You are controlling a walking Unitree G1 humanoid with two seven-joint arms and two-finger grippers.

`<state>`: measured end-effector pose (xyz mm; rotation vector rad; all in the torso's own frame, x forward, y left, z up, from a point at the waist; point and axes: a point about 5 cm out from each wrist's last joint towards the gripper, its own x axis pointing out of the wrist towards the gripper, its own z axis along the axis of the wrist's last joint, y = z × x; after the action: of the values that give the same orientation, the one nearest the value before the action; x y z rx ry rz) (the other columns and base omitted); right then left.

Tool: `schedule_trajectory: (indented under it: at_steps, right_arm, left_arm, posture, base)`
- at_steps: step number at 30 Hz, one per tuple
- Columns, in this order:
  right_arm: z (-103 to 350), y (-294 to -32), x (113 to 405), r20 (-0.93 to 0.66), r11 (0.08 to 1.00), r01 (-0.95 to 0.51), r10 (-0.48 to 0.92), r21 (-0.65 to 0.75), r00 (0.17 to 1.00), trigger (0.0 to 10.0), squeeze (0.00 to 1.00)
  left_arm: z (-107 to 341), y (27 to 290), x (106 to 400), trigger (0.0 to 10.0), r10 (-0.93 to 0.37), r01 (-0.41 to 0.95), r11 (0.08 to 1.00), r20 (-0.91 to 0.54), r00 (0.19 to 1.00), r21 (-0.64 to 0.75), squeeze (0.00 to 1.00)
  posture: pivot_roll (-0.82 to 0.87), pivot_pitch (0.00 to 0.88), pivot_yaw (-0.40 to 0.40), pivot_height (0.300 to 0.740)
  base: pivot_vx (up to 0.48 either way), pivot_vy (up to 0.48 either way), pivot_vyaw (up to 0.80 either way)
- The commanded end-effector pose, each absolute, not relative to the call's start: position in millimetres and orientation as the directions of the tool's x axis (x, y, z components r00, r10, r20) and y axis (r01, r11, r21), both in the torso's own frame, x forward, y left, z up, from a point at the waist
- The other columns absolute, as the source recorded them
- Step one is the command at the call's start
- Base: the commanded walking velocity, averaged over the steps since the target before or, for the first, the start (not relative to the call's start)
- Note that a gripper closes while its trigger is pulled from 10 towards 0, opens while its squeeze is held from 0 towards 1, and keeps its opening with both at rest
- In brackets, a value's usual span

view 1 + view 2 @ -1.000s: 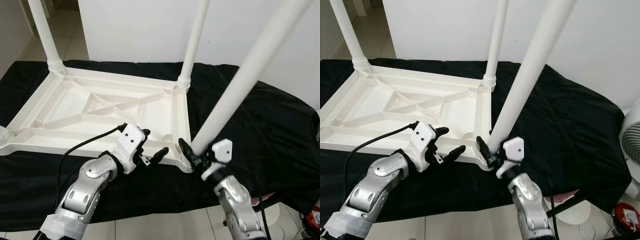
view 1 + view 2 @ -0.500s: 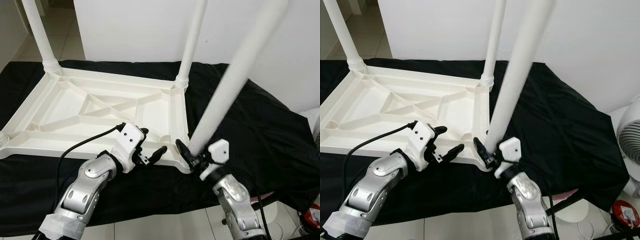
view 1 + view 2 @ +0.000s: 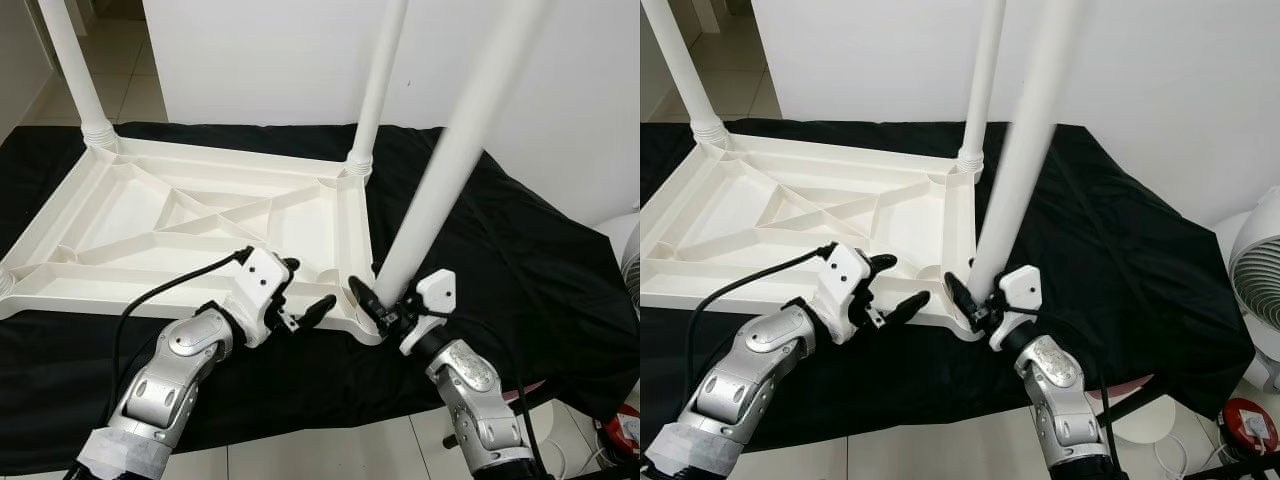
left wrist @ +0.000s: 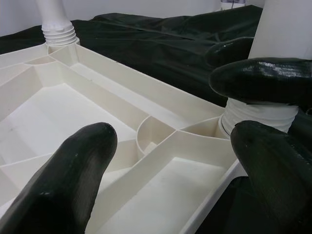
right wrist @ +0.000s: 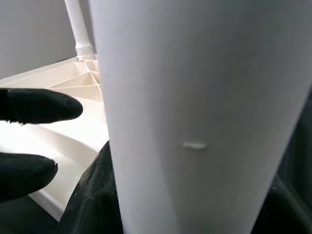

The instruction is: Building children table

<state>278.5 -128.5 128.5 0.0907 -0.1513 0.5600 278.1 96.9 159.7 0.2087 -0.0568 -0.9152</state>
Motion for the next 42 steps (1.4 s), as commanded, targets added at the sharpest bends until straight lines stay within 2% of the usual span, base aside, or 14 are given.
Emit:
schedule_trajectory:
  at_steps: [1,10,16,17,20,23,24,28,34,37,38,42]
  right_arm:
    - [96.7,-131.0,271.9,0.016,0.853,-0.506,0.508,0.126,0.861,10.0,0.00]
    - [103.8,-127.5,269.7,0.056,0.845,-0.522,0.519,0.113,0.853,10.0,0.00]
    - [131.3,-121.8,272.2,0.095,0.801,-0.597,0.591,0.044,0.801,10.0,0.00]
    - [139.2,-119.7,272.0,0.093,0.779,-0.627,0.624,0.012,0.776,10.0,0.00]
    - [158.6,-115.9,271.8,0.085,0.720,-0.691,0.693,-0.057,0.715,10.0,0.00]
    - [166.6,-114.9,271.0,0.089,0.692,-0.719,0.722,-0.064,0.686,10.0,0.00]
    - [171.2,-114.9,270.4,0.097,0.679,-0.731,0.733,-0.061,0.673,10.0,0.00]
    - [178.8,-117.8,272.8,0.105,0.672,-0.738,0.740,-0.060,0.664,10.0,0.00]
    - [190.5,-131.7,284.7,0.123,0.713,-0.698,0.700,-0.068,0.703,10.0,0.00]
    - [191.8,-140.0,291.9,0.107,0.747,-0.659,0.665,-0.088,0.739,10.0,0.00]
    - [188.7,-149.8,302.6,0.070,0.801,-0.587,0.596,-0.115,0.800,10.0,0.00]
    - [185.5,-155.2,309.6,0.044,0.830,-0.544,0.552,-0.121,0.833,10.0,0.00]
  left_arm:
    - [159.2,94.5,276.5,10.0,-0.801,0.789,0.577,-0.044,0.597,0.211,0.00]
    - [160.1,92.8,277.0,10.0,-0.808,0.795,0.567,-0.041,0.587,0.215,0.00]
    - [159.6,92.0,277.7,10.0,-0.820,0.814,0.558,-0.045,0.571,0.160,0.02]
    - [159.5,92.5,278.2,10.0,-0.823,0.822,0.559,-0.046,0.566,0.106,1.00]
    - [163.4,91.6,273.4,10.0,-0.858,0.858,0.513,-0.019,0.514,0.011,1.00]
    - [164.3,90.2,274.6,10.0,-0.849,0.850,0.526,-0.030,0.527,0.033,1.00]
    - [165.3,89.4,276.0,10.0,-0.840,0.841,0.540,-0.033,0.541,0.043,0.00]
    - [169.3,87.7,277.0,10.0,-0.844,0.844,0.536,-0.007,0.536,0.004,0.00]
    - [177.4,92.0,279.8,10.0,-0.846,0.846,0.531,0.028,0.532,-0.053,0.00]
    - [189.0,95.5,281.3,10.0,-0.850,0.854,0.516,0.083,0.520,-0.067,0.00]
    - [199.6,98.6,284.3,10.0,-0.849,0.859,0.507,0.131,0.512,-0.073,0.00]
    - [206.0,98.2,286.9,10.0,-0.850,0.862,0.502,0.150,0.506,-0.065,0.00]
  posture:
    - [0.06,0.099,-0.063,0.740]
    - [0.06,0.096,-0.057,0.740]
    - [0.06,0.084,-0.058,0.740]
    - [0.06,0.083,-0.059,0.740]
    - [0.06,0.073,-0.062,0.740]
    - [0.06,0.063,-0.067,0.740]
    - [0.06,0.063,-0.067,0.740]
    - [0.06,0.056,-0.068,0.740]
    - [0.06,0.044,-0.072,0.740]
    - [0.06,0.036,-0.074,0.740]
    - [0.06,0.034,-0.075,0.740]
    - [0.06,0.028,-0.077,0.740]
  base:
    - [0.000,0.000,0.00]
    - [0.000,0.000,0.00]
    - [0.000,0.000,0.00]
    - [0.000,0.000,0.00]
    - [0.000,0.000,0.00]
    - [0.000,0.000,0.00]
    - [0.000,0.000,0.00]
    - [0.000,0.000,0.00]
    - [0.000,0.000,0.00]
    - [0.000,0.000,0.00]
    - [0.000,0.000,0.00]
    - [0.000,0.000,0.00]
